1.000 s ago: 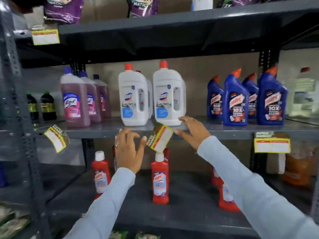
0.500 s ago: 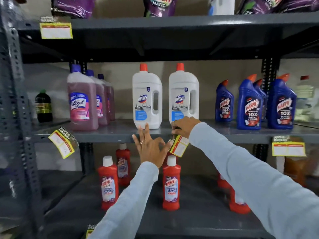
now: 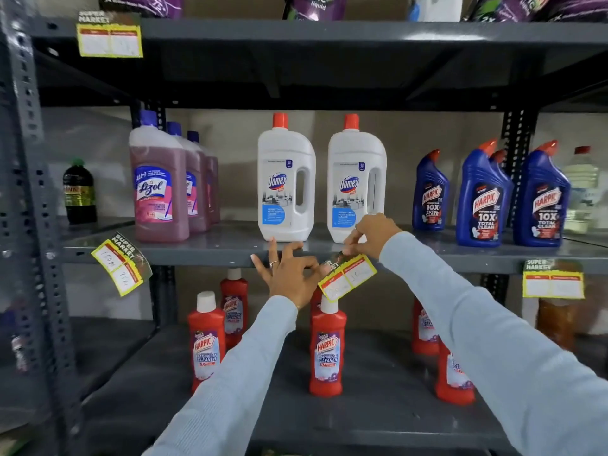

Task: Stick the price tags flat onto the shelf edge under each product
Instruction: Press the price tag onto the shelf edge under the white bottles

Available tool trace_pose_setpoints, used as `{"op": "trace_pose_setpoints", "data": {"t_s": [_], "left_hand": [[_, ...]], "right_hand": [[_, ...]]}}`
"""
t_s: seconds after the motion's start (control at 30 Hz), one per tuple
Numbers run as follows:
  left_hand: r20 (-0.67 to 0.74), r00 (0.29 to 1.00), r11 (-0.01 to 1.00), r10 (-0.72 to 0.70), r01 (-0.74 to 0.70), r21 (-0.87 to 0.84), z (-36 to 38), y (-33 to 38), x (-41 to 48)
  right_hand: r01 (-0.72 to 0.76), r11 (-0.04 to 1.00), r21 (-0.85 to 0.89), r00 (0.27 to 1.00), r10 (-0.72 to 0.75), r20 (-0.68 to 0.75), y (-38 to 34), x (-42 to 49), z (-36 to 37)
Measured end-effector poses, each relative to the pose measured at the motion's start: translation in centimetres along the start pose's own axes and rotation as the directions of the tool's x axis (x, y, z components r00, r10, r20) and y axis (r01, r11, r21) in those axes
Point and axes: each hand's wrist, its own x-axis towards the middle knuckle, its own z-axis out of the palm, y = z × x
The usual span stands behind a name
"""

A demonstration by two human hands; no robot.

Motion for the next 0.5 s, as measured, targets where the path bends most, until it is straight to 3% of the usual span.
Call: {"op": "trace_pose_setpoints", "data": {"t_s": [0.1, 0.17, 0.23, 0.33, 0.5], "left_hand": [[0.031, 0.993, 0.992, 0.117, -0.118, 0.032, -0.7, -0.5, -0.6], [0.054, 0.968, 0.956, 0.245, -0.251, 0.151, -0.5, -0.7, -1.6], [0.079, 0.949, 0.916, 0.307, -0.316, 0.245, -0.1, -0.8, -2.2], [0.072, 0.937, 0.898, 0.342, -0.348, 0.269, -0.3, -1.3, -1.6], [0.121, 0.948, 0.941, 0.293, -0.309, 0.141, -2.0, -1.1, 0.9]], "right_hand": [[0.000, 0.979, 0.203, 1.000, -0.001, 0.007, 1.8, -1.8, 0.8], [0.000, 0.984, 0.180, 1.000, -0.002, 0.008, 3.0, -3.5, 2.4], [0.009, 0.999, 0.037, 0.999, -0.007, -0.052, 3.3, -4.9, 4.0], [-0.004, 1.000, -0.027, 0.991, 0.000, -0.135, 2.5, -5.3, 4.4], [-0.120, 0.961, 0.250, 0.982, 0.152, -0.110, 2.0, -3.5, 3.7]]}}
